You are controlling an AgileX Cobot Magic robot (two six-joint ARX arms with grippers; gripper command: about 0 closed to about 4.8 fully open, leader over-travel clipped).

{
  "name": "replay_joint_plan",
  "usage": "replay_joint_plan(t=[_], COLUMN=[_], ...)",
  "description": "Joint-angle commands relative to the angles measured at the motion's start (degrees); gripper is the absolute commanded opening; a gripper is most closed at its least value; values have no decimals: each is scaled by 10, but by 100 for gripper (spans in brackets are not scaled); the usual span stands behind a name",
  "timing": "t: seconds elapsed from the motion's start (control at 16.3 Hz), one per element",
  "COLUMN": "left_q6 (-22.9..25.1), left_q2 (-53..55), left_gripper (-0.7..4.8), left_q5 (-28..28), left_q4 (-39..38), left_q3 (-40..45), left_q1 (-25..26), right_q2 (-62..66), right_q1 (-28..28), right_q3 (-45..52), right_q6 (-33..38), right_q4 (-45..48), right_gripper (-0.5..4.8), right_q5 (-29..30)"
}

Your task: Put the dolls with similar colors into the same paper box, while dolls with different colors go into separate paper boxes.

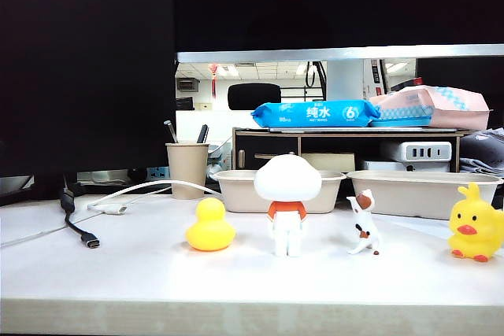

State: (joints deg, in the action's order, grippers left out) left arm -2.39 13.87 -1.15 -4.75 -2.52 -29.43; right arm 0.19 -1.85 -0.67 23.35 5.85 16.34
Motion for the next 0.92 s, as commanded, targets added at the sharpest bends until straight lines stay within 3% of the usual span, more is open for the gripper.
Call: replay_joint_plan(t=[0.06, 0.25, 0.37, 0.43, 0.49, 0.55, 0.61, 0.74, 0.86, 0.92], left_q6=[1, 1, 1, 1, 1, 1, 1, 1, 1, 1], left_q2=[2, 2, 3, 6, 6, 6, 6, 6, 6, 6], left_gripper=[-5, -5, -5, -5, -5, -5, -5, -5, -5, -5], left_q5=[-4, -4, -4, -4, -4, -4, -4, -2, -1, -2], left_q4=[1, 1, 1, 1, 1, 2, 1, 1, 1, 2], left_q3=[-3, -3, -3, -3, -3, -3, -3, -3, -3, -3], left_q1=[-25, -25, -25, -25, -25, -25, -25, -26, -25, -25], right_q2=[0, 56, 174, 243, 391, 459, 535, 762, 865, 933], right_q1=[-1, -1, -3, -7, -30, -49, -82, -220, -285, -323], right_q3=[-36, -152, -259, -312, -422, -473, -530, -696, -773, -822], right_q6=[6, 3, -46, -83, -185, -224, -258, -319, -329, -329], right_q4=[43, 39, 18, -29, -187, -259, -329, -469, -512, -533], right_gripper=[3, 3, 3, 3, 3, 3, 3, 3, 4, 46], right_q5=[46, 70, 166, 203, 240, 246, 243, 170, 110, 73])
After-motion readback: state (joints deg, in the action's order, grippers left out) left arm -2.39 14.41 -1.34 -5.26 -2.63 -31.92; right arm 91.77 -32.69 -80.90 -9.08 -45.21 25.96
